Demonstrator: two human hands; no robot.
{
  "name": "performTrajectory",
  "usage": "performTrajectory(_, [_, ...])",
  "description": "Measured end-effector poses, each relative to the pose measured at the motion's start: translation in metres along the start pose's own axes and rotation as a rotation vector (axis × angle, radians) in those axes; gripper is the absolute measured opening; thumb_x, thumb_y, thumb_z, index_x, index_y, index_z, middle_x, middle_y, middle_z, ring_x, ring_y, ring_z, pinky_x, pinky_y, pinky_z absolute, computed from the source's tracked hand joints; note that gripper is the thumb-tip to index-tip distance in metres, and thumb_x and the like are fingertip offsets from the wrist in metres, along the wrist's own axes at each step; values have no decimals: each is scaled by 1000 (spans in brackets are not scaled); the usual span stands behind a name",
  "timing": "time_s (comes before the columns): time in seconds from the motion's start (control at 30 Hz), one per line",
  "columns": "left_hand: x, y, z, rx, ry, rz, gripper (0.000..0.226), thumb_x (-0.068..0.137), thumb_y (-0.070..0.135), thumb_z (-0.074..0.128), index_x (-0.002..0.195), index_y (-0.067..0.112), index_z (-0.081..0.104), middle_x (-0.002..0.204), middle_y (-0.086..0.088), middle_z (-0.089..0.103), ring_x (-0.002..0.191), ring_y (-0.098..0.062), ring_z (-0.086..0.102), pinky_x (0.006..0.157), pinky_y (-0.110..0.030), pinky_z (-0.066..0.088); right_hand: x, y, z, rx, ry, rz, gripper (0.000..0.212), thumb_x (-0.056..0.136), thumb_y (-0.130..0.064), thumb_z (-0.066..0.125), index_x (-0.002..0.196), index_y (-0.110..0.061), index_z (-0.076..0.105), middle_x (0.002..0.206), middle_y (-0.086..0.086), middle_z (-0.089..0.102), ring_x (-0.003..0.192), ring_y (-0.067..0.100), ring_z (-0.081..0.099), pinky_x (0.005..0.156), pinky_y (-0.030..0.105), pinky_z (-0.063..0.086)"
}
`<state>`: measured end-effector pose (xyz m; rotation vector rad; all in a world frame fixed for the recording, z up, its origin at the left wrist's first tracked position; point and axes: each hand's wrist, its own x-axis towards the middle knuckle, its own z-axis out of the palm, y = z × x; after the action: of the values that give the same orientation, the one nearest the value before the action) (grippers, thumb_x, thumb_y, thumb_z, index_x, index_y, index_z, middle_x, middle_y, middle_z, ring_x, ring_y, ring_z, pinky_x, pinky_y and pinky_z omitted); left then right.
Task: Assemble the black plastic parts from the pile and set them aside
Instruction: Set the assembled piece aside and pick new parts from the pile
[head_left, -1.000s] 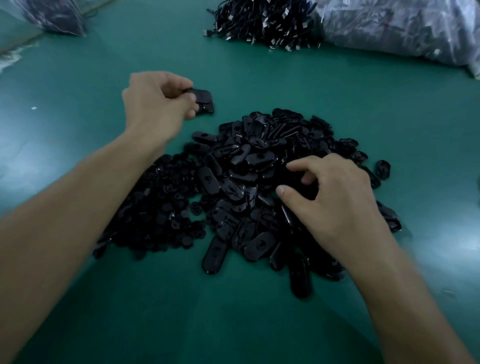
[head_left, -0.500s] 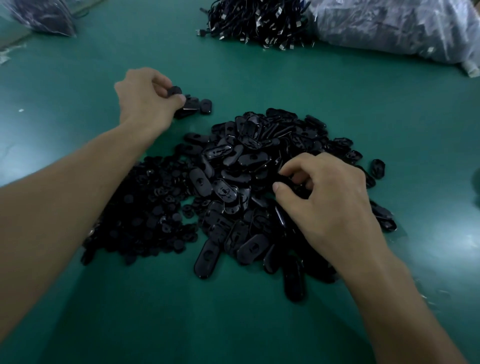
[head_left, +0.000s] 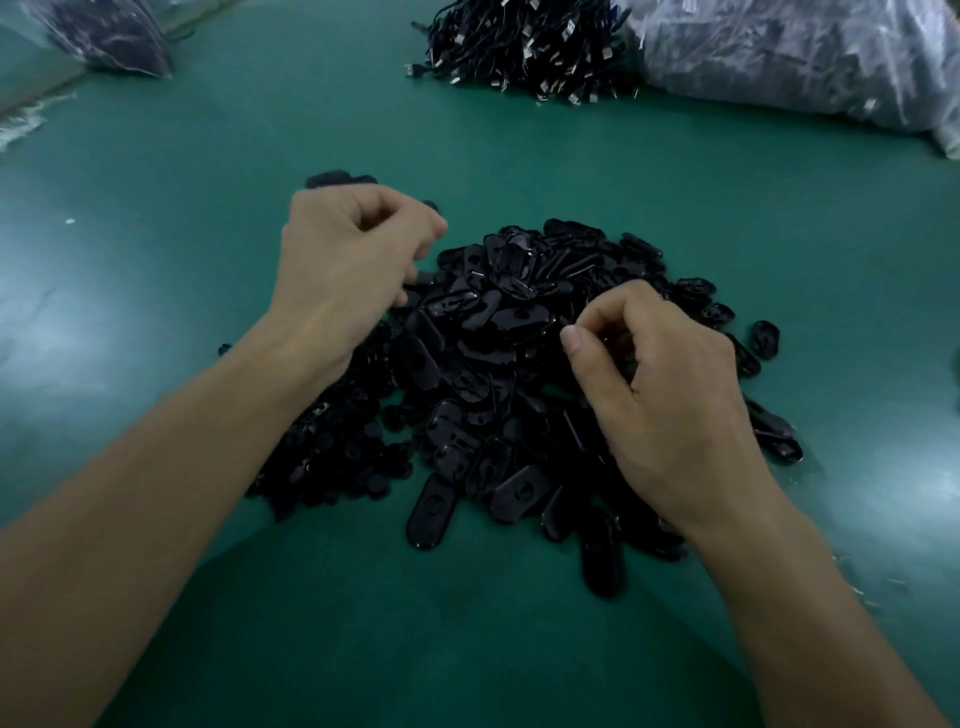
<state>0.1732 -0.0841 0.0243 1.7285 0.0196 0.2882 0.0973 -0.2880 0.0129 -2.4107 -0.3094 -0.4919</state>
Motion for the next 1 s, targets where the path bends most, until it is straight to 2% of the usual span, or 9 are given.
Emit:
performTrajectory(0.1, [-20,2,-3,-16,-133,73,16,84,13,66,76,24,75,60,6,66,52,-5,57,47,-17,46,1,-4,0,196,77,20,16,97,-23,63,83,-26,56,73,-8,61,63,7,55,54,12,42])
performTrajectory(0.23, [-43,4,0,54,-293,145,4,87,21,75,86,24,75,61,8,68,47,-2,58,42,-14,43,3,-3,1,287,119,82,20,89,-21,71,85,-34,56,81,-16,67,68,7,63,58,13,45])
performTrajectory(0.3, [-47,5,1,100,-304,155,4,87,21,77,88,25,75,65,10,70,46,-2,58,44,-12,43,3,-2,1,356,131,114,22,87,-19,73,89,-35,59,81,-13,70,69,9,65,62,14,48])
performTrajectory(0.47, [-46,7,0,139,-362,115,9,84,27,79,93,27,76,77,7,75,46,-4,53,49,-16,46,4,-4,-2,710,87,159,21,82,-6,77,89,-24,68,78,-1,73,70,12,69,65,19,52])
performTrajectory(0.6, [-48,12,3,30,-474,45,16,77,38,76,87,25,77,64,8,71,42,1,50,43,-13,40,2,-9,-3,955,6,229,23,83,4,74,95,-14,67,76,5,74,65,18,72,63,22,56])
performTrajectory(0.67, [-48,11,2,16,-494,22,14,79,35,76,86,23,77,57,8,66,41,0,49,41,-12,39,2,-11,-2,985,0,262,27,84,7,72,101,-13,67,75,4,74,66,19,73,65,23,57])
performTrajectory(0.73, [-45,9,0,-2,-504,1,2,85,24,77,86,23,76,56,6,66,43,-2,52,40,-14,40,3,-13,0,991,1,280,28,84,8,72,103,-12,70,75,1,74,67,19,74,66,23,58])
performTrajectory(0.87, [-42,7,-2,-99,-525,-19,14,83,10,78,91,23,78,72,-1,73,59,-5,62,49,-16,47,3,-16,0,1006,15,299,22,81,3,74,96,-14,75,78,6,76,72,21,75,67,22,58])
performTrajectory(1.0, [-41,5,-1,-171,-497,-10,18,78,12,74,91,24,78,76,-3,74,69,-10,68,59,-19,54,3,-17,0,1015,24,321,18,82,1,74,92,-13,73,78,10,76,70,23,75,63,22,57])
